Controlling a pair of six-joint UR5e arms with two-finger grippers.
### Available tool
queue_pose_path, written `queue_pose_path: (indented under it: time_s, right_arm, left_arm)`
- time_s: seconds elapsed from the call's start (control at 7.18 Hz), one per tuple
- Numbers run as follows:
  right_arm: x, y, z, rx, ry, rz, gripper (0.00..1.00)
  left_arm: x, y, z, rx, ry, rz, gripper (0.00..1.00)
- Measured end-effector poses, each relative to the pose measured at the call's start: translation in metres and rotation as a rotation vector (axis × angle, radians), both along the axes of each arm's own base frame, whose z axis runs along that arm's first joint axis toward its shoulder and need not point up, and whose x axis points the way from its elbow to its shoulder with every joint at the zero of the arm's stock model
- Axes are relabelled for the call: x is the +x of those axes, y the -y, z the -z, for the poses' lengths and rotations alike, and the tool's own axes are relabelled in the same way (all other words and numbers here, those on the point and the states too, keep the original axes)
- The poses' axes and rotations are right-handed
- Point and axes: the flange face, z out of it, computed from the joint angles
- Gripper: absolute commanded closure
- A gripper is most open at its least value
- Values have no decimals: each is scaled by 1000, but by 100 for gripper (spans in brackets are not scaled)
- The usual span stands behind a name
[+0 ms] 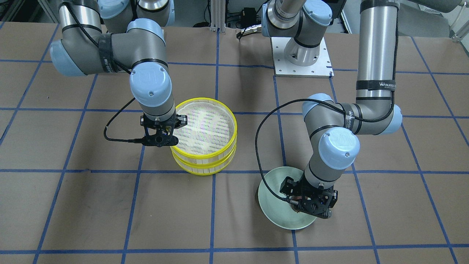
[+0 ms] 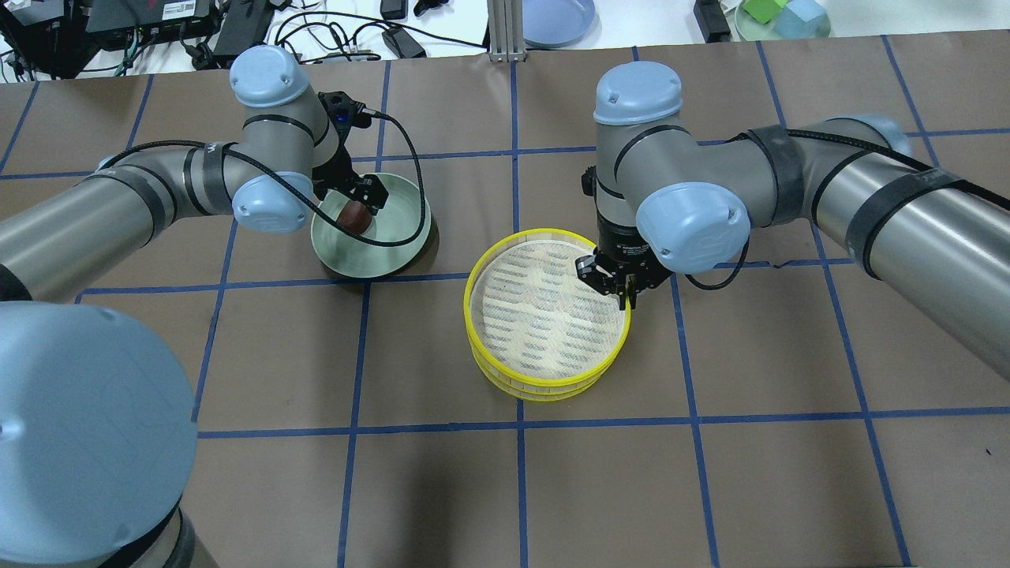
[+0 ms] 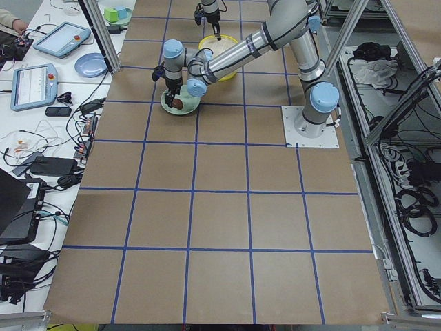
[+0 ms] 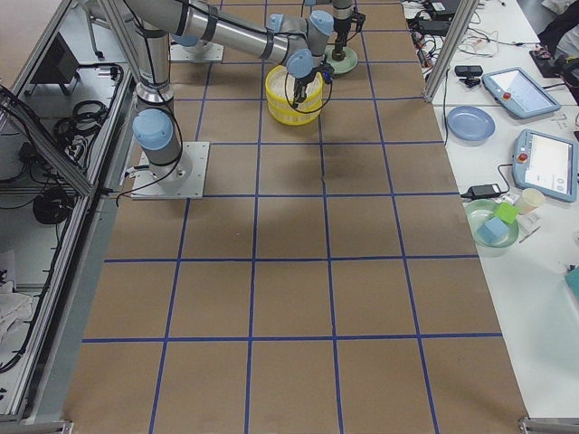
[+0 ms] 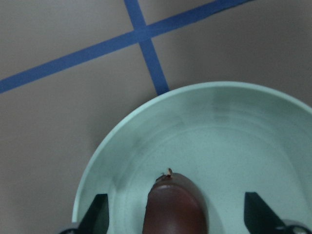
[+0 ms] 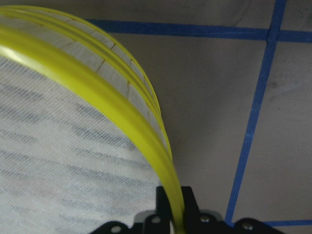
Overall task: Place buns in different layers of steamer
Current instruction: 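Grasp the dark brown bun on the plate with the left gripper, then lift the dark bun with left while right opens and withdraws from the steamer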
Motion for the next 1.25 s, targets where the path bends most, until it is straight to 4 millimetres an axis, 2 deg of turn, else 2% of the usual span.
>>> queue_pose_path:
  time_s: [0.14, 0.28, 0.56, 0.98, 1.11, 1.25]
  right_arm:
    - [0, 0, -1, 1, -2, 9, 94]
    - [0, 0, 0, 3, -3, 15, 100]
    - [1, 1, -2, -1, -1, 18, 100]
    - [1, 3, -4, -7, 0, 25, 100]
    - [1, 3, -3, -5, 2, 27, 45]
    - [2, 3, -2, 0, 6, 28, 32]
  left_arm:
    - [0, 1, 5, 7, -1, 1, 100]
    - [0, 1, 7, 12, 3, 2, 100]
    - [1, 2, 2, 13, 6, -6, 100]
    - [1, -1, -24, -5, 4, -38, 100]
    - [-1, -3, -36, -15, -4, -68, 100]
    - [-6, -7, -51, -20, -12, -105, 100]
